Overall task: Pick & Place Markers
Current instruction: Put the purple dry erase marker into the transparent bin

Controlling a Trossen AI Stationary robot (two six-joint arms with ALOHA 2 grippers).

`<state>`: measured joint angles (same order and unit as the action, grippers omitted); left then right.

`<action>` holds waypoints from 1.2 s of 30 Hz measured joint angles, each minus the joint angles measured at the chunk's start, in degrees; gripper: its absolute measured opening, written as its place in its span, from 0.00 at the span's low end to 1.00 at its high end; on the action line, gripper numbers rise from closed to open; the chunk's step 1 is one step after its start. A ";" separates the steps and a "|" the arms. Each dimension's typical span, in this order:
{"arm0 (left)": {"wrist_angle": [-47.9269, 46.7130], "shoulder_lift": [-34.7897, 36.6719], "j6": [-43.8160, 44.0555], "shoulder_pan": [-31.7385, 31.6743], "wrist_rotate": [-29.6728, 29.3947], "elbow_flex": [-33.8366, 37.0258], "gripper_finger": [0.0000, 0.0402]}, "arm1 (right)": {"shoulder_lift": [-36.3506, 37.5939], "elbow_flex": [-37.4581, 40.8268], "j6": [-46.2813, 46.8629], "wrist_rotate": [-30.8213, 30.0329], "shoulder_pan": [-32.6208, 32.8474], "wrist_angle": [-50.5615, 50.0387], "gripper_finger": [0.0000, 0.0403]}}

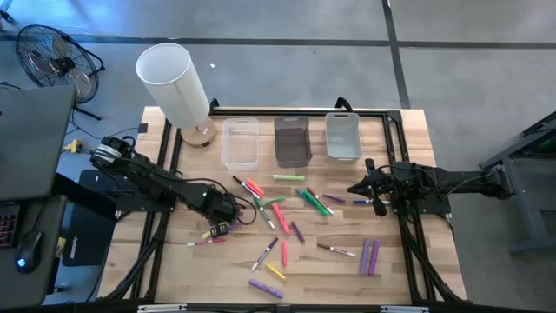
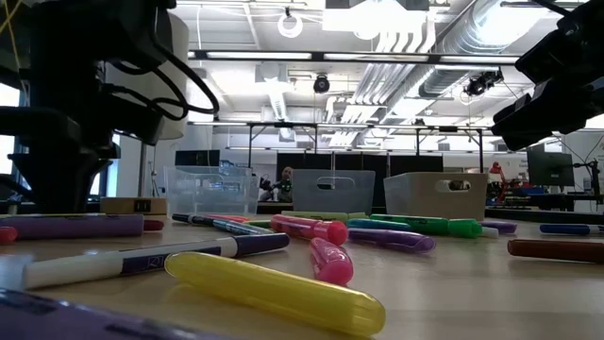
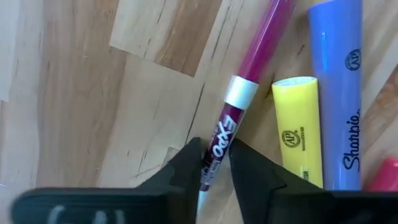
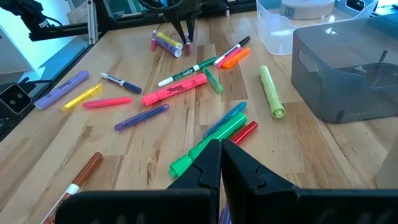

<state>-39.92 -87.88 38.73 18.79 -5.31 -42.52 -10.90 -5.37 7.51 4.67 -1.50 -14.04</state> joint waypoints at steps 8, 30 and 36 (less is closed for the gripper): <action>0.66 -0.05 -1.02 0.02 -1.97 0.12 0.08 | -0.02 0.00 0.00 0.02 0.02 0.04 0.01; -13.06 10.72 17.01 -8.41 -12.86 -18.28 0.04 | -0.02 0.00 -0.02 0.02 0.02 0.07 0.01; -12.66 10.71 11.34 -22.94 -8.33 -23.24 0.04 | -0.02 0.00 0.00 0.00 0.00 0.06 0.01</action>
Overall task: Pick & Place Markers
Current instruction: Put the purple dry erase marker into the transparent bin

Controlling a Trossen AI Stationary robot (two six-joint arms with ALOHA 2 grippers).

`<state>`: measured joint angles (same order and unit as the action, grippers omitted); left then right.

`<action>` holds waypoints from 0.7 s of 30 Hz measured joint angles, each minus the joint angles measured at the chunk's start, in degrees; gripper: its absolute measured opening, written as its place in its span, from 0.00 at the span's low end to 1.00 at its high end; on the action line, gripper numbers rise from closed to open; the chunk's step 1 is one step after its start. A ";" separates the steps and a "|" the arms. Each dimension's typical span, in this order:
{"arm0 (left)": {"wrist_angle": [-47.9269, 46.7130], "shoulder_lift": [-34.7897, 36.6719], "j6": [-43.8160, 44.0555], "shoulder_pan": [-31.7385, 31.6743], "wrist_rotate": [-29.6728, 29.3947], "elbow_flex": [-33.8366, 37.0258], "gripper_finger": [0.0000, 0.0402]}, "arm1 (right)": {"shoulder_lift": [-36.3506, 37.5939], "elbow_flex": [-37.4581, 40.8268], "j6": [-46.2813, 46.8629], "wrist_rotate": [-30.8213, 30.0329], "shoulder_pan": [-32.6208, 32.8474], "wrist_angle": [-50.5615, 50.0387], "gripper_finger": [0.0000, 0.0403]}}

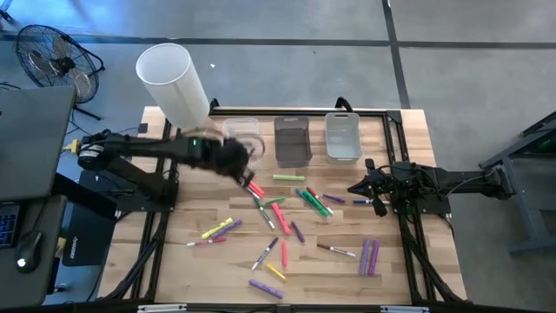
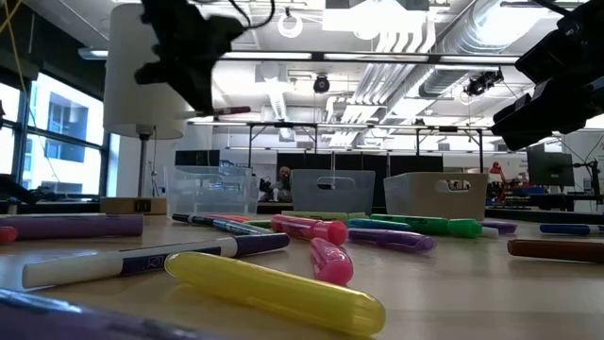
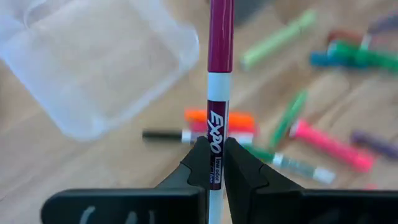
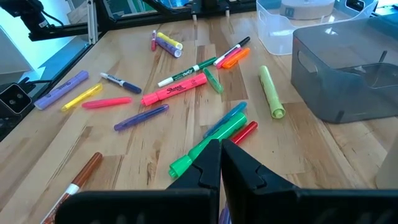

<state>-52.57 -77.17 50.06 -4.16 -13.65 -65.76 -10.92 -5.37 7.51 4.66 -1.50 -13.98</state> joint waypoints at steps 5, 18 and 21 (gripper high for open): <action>3.19 -2.38 -4.04 -12.14 6.46 0.50 0.05 | 0.00 0.00 -0.01 0.00 0.01 0.02 0.01; 10.82 -10.36 -11.04 -24.09 13.28 0.73 0.15 | 0.00 0.00 0.00 -0.19 0.00 0.00 0.01; 10.92 -10.38 -12.03 -24.87 12.83 0.73 0.18 | 0.00 0.00 0.00 -0.19 0.00 -0.02 0.01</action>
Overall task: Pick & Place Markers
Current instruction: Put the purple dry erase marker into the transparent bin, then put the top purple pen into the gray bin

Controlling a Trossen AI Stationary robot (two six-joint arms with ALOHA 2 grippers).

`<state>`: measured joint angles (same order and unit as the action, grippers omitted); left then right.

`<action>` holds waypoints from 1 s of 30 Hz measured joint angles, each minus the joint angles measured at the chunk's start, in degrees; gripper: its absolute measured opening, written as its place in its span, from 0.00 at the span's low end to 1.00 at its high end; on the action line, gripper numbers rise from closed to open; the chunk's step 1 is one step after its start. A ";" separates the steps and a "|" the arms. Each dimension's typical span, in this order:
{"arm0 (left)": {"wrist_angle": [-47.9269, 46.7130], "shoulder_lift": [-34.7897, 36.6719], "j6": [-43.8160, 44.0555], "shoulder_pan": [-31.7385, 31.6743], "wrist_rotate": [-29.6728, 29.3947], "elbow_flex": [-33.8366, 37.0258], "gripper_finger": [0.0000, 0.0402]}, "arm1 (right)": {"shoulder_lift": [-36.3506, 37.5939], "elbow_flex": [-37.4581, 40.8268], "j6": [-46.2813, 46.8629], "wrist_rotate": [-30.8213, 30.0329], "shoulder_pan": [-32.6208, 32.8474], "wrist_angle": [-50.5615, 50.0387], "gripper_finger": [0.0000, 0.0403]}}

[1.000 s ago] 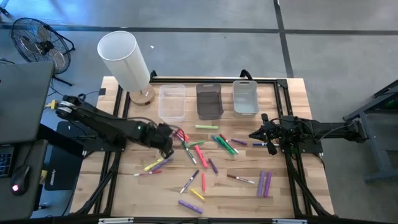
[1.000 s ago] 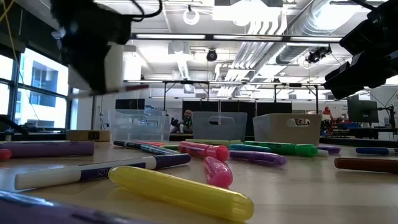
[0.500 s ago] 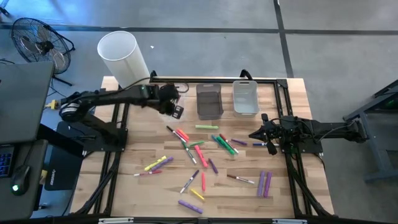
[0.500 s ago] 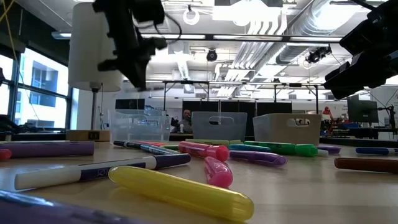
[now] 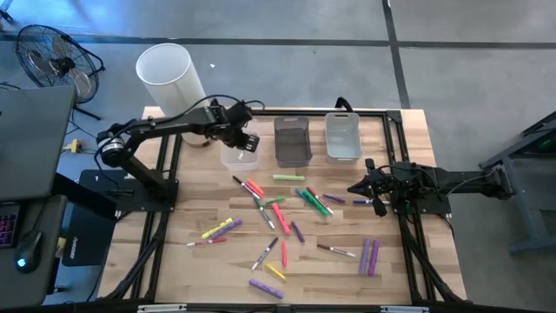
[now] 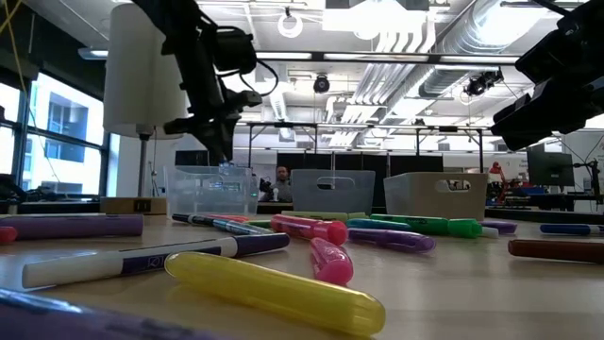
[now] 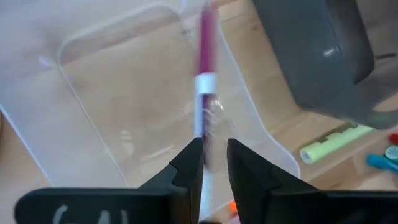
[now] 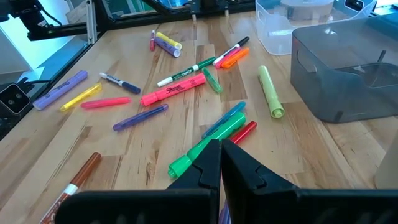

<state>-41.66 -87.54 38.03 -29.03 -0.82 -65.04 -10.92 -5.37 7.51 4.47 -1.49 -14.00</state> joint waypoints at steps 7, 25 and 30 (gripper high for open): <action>-0.59 -0.01 -3.01 -1.40 1.49 -0.78 0.19 | 0.00 0.00 -0.01 0.01 0.01 0.02 0.01; -0.87 0.54 -0.49 25.86 -9.16 -17.88 0.01 | 0.00 0.00 0.00 0.02 0.00 0.05 0.01; -2.10 0.51 -1.61 32.40 -10.35 -17.88 0.00 | 0.00 0.00 -3.81 -0.72 0.02 0.13 0.01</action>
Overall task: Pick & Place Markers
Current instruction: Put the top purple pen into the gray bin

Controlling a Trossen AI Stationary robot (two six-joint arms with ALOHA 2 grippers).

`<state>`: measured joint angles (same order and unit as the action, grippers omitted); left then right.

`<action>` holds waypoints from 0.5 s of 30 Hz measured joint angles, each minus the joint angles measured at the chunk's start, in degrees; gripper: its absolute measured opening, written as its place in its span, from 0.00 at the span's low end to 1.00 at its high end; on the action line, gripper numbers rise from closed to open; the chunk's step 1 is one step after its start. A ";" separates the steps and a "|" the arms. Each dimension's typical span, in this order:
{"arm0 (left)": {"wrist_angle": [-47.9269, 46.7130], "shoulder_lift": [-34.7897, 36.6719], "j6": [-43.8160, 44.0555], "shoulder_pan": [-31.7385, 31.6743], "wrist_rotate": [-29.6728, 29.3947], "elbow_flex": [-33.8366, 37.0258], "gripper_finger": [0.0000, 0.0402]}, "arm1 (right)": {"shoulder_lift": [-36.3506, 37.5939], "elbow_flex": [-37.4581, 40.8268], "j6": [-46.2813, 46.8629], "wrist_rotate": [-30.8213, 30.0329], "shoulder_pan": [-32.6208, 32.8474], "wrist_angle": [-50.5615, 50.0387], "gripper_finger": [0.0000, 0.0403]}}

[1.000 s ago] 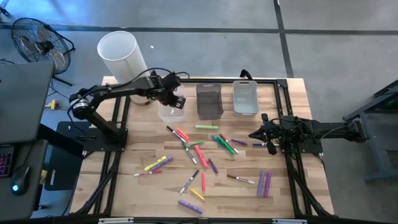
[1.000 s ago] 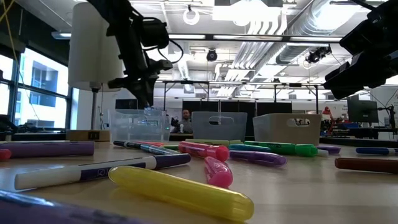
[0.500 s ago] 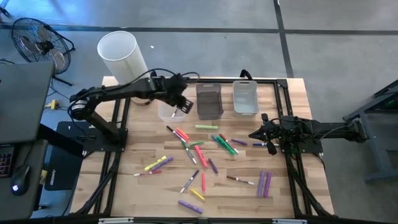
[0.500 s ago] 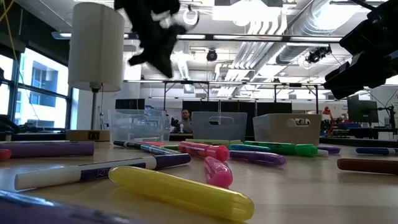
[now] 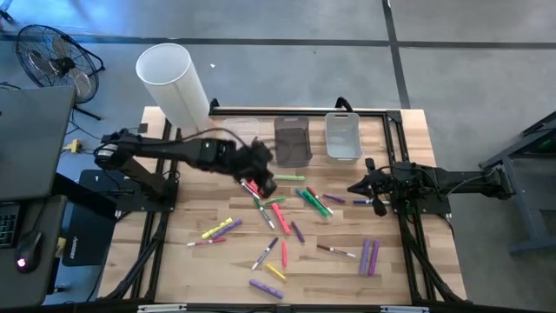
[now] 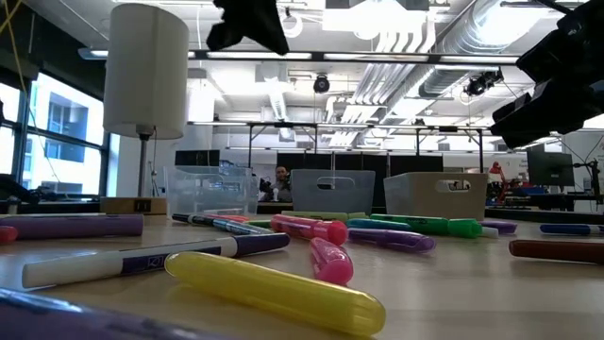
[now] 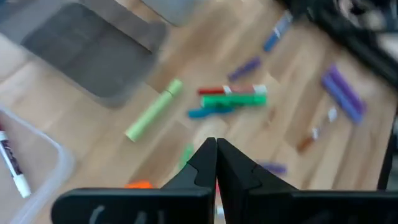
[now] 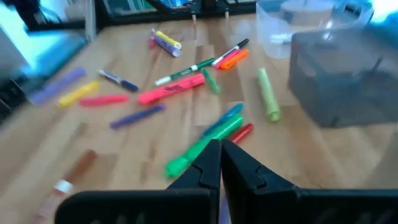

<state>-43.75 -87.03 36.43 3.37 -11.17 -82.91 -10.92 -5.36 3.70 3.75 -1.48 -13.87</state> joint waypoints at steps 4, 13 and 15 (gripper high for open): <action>0.23 -1.76 -4.69 4.03 -0.14 0.07 0.00 | 0.00 0.02 -6.99 -2.65 0.00 0.00 0.01; 4.96 -6.82 -2.22 9.13 0.12 0.01 0.00 | 0.00 0.04 -1.22 -4.63 0.00 0.95 0.01; 5.77 -8.24 -2.13 9.78 0.12 0.07 0.00 | 0.02 0.04 0.33 -4.47 0.00 1.83 0.01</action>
<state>-37.99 -95.27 34.30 13.14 -11.05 -82.85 -10.90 -5.32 4.04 -0.71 -1.48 -12.04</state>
